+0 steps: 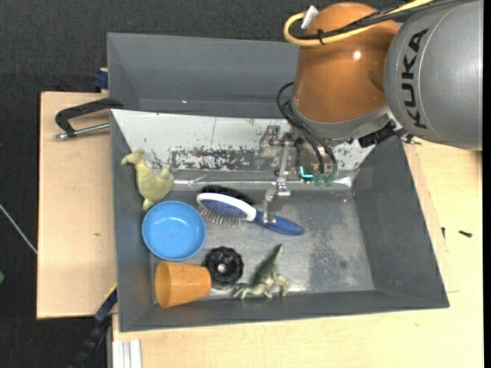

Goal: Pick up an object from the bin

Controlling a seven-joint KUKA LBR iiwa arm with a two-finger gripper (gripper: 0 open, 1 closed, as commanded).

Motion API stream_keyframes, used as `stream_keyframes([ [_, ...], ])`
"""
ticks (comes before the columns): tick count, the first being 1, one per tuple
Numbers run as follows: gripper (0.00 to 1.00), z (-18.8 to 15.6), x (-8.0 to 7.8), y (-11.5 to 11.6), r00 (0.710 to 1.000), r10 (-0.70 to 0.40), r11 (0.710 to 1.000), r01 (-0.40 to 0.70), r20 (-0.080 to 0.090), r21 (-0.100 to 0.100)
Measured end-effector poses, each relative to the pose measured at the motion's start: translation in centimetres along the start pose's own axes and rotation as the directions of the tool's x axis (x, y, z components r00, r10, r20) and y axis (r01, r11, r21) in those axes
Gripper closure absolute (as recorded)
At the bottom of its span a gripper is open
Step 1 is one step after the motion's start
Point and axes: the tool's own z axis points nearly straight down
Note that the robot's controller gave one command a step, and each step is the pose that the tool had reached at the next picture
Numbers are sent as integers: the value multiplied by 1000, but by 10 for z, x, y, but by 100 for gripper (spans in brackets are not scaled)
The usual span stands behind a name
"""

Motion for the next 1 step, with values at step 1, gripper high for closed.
stream_keyframes([
  [1, 0, 106, 16, -19, 982, -187, 982, 187, -2, 1],
])
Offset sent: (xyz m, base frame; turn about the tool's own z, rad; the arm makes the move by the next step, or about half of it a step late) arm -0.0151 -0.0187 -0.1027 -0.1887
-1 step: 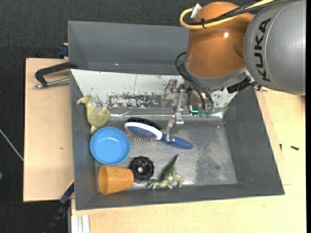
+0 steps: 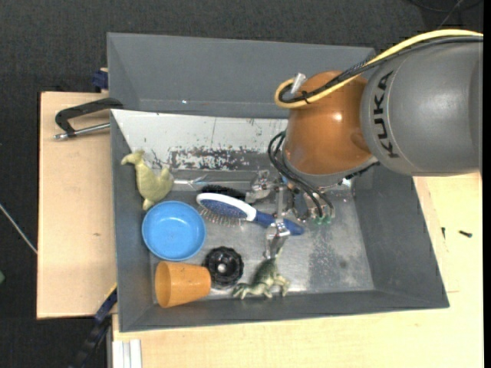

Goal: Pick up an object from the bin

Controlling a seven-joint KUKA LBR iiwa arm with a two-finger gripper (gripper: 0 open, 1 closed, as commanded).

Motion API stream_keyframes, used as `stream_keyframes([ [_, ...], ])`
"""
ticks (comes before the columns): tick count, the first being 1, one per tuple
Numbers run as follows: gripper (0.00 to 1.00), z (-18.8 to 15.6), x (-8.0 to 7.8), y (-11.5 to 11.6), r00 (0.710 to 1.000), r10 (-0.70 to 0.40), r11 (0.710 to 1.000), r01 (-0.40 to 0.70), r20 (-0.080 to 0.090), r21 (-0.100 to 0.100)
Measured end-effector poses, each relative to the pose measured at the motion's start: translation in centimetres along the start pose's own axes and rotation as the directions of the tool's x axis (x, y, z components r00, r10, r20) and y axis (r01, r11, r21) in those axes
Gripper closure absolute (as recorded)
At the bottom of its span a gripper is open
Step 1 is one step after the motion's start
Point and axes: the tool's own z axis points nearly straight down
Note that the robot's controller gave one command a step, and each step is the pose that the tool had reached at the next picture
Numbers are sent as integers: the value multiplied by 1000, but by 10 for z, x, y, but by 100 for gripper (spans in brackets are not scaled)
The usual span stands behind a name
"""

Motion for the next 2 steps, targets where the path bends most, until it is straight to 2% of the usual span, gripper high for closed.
stream_keyframes([
  [1, 0, 68, 19, -50, 998, -66, 998, 66, 23, 1],
  [2, 100, 65, 17, -49, 997, -66, 998, 66, 25, 2],
])
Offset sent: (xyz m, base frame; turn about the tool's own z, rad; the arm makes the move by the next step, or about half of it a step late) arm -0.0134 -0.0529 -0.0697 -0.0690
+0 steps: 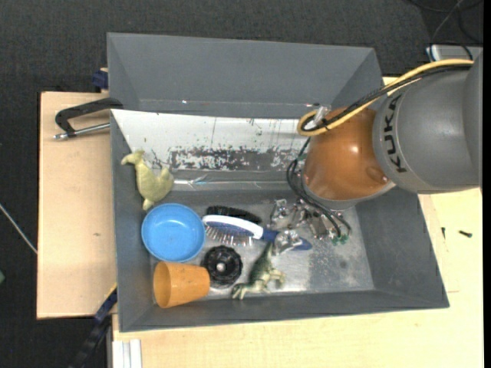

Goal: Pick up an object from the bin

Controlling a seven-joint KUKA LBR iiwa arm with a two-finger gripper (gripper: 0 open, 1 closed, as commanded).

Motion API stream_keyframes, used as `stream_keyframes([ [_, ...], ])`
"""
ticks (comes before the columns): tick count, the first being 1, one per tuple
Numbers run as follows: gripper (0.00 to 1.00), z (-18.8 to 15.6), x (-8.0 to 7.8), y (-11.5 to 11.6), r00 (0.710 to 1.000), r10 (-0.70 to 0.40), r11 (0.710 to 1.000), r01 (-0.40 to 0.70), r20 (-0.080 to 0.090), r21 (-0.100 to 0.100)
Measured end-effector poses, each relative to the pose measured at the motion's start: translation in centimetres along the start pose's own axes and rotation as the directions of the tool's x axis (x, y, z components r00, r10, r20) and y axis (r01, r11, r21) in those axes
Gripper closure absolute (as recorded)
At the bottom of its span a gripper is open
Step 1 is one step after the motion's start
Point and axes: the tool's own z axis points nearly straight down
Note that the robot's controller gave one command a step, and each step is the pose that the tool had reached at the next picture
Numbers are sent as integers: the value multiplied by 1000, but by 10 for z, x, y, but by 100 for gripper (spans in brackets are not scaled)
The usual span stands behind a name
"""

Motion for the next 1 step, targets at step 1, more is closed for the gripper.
stream_keyframes([
  [1, 100, -138, -24, -1, 1000, -1, 1000, 1, -5, 1],
])
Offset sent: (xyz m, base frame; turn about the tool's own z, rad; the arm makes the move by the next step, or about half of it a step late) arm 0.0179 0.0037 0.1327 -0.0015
